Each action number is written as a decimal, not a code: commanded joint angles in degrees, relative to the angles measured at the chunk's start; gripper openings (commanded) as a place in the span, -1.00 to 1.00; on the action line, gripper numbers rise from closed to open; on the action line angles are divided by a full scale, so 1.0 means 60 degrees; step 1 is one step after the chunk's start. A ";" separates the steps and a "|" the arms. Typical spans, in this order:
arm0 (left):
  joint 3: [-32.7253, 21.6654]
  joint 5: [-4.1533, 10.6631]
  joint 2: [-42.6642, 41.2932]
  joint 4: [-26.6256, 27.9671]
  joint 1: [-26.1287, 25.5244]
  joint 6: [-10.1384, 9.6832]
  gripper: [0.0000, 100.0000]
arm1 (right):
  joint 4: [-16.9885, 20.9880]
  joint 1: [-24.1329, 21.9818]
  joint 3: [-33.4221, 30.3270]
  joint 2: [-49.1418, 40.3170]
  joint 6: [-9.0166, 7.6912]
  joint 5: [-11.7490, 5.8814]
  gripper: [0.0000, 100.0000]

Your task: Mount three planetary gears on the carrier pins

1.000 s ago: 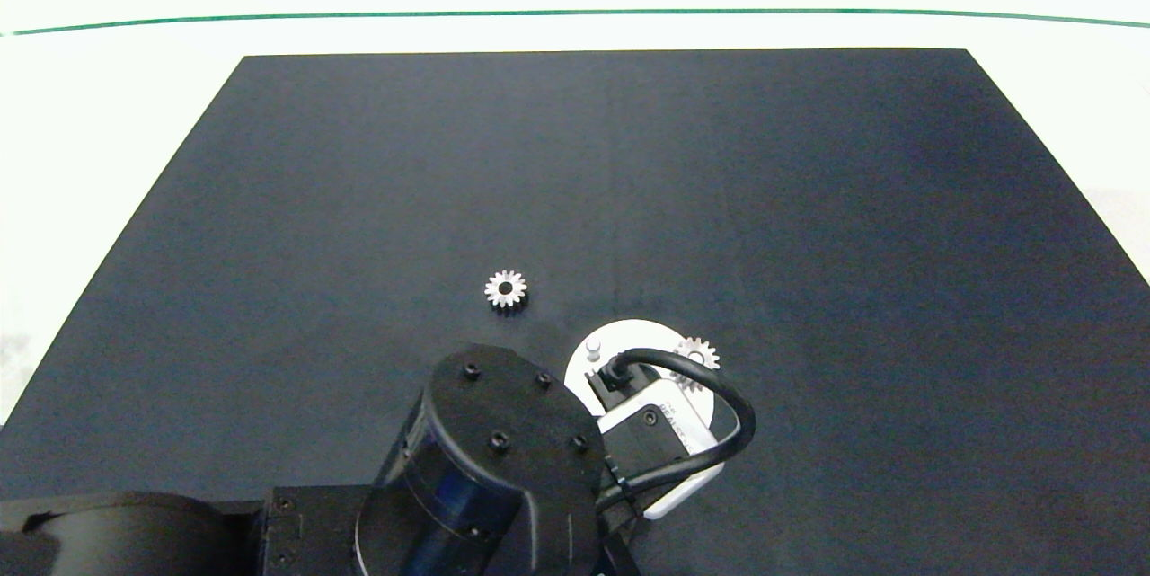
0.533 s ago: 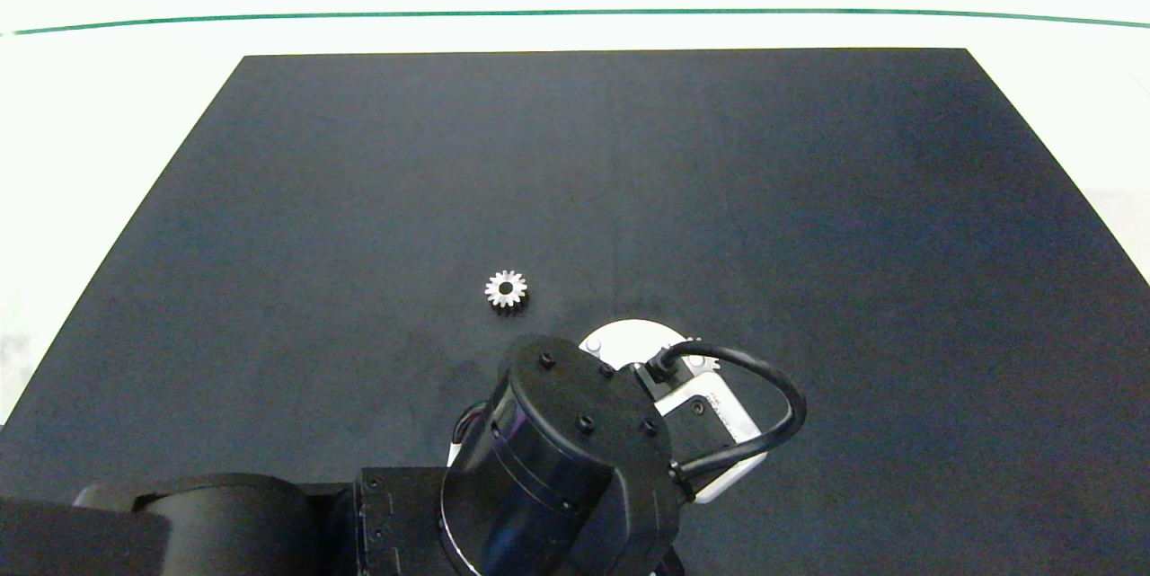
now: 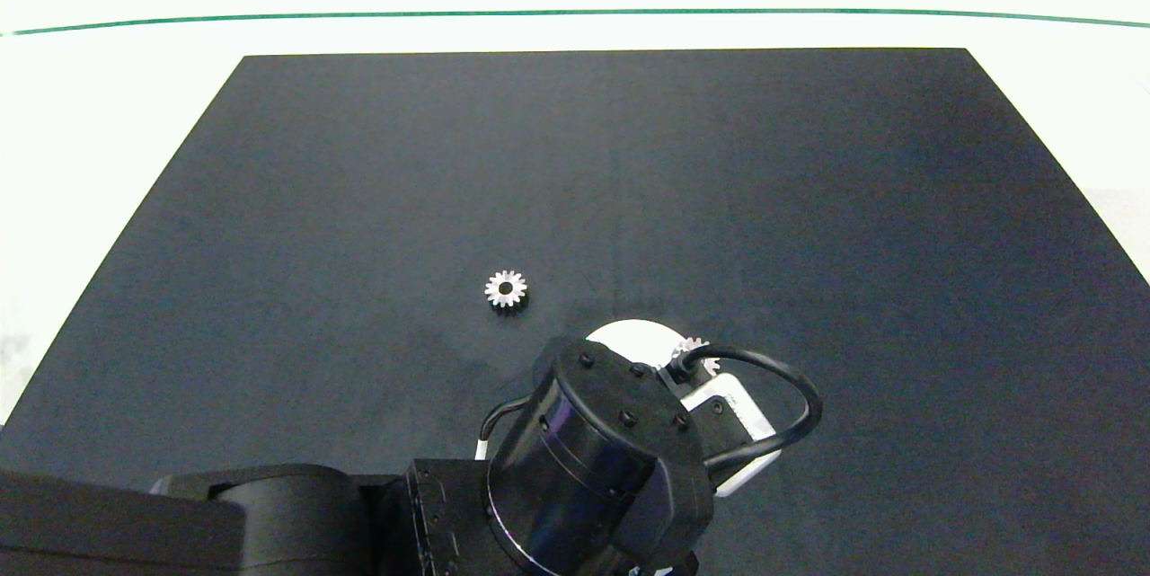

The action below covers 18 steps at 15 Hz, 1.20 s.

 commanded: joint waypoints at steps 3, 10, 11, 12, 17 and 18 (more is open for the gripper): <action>-0.0021 0.0035 0.0219 -0.0035 0.0051 0.0085 -0.80 | 0.0038 0.0006 -0.0030 -0.0013 -0.0011 -0.0026 1.00; -0.0036 0.0020 0.0292 -0.0021 0.0183 0.0173 -0.80 | 0.0038 0.0006 -0.0060 -0.0027 -0.0026 -0.0026 1.00; -0.0036 0.0020 0.0292 -0.0021 0.0197 0.0203 -0.80 | 0.0038 0.0020 -0.0060 -0.0027 -0.0026 -0.0026 1.00; -0.0036 0.0020 0.0278 -0.0021 0.0197 0.0217 -0.80 | 0.0038 0.0020 -0.0060 -0.0042 -0.0011 -0.0026 1.00; 0.0052 0.0020 0.0263 -0.0021 0.0329 0.0261 -0.80 | 0.0038 0.0020 -0.0060 -0.0042 -0.0026 -0.0026 1.00; 0.0052 0.0020 0.0263 -0.0021 0.0344 0.0261 -0.80 | 0.0038 0.0020 -0.0060 -0.0042 -0.0011 -0.0026 1.00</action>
